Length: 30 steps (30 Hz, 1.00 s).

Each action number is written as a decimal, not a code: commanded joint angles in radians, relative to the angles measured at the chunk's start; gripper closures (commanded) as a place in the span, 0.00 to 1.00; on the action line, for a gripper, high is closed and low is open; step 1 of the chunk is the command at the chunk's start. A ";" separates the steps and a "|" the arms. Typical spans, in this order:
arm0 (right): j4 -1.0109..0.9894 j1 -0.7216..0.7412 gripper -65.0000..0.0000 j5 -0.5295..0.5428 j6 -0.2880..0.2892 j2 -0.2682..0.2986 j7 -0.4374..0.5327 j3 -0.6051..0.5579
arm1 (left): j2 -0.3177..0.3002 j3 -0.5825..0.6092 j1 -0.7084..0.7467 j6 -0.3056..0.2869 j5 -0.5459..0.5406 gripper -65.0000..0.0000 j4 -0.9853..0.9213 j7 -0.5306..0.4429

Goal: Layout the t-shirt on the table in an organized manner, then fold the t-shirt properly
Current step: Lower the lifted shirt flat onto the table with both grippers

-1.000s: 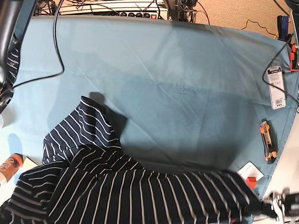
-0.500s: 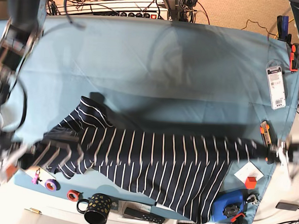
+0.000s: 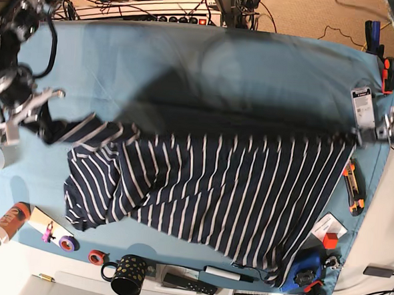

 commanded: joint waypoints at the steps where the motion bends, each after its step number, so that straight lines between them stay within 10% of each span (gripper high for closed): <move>1: 0.019 -0.018 1.00 0.011 -0.001 0.017 0.018 0.020 | -0.031 -0.016 0.005 -0.010 -0.023 1.00 0.013 -0.012; 18: 0.019 -0.418 1.00 0.318 0.099 0.000 -0.014 0.137 | -0.016 -0.016 0.150 -0.013 -0.023 1.00 0.037 -0.012; 30: 0.018 -0.419 1.00 0.107 0.099 -0.010 -0.014 0.207 | -0.008 -0.016 0.150 -0.013 -0.023 1.00 0.037 -0.012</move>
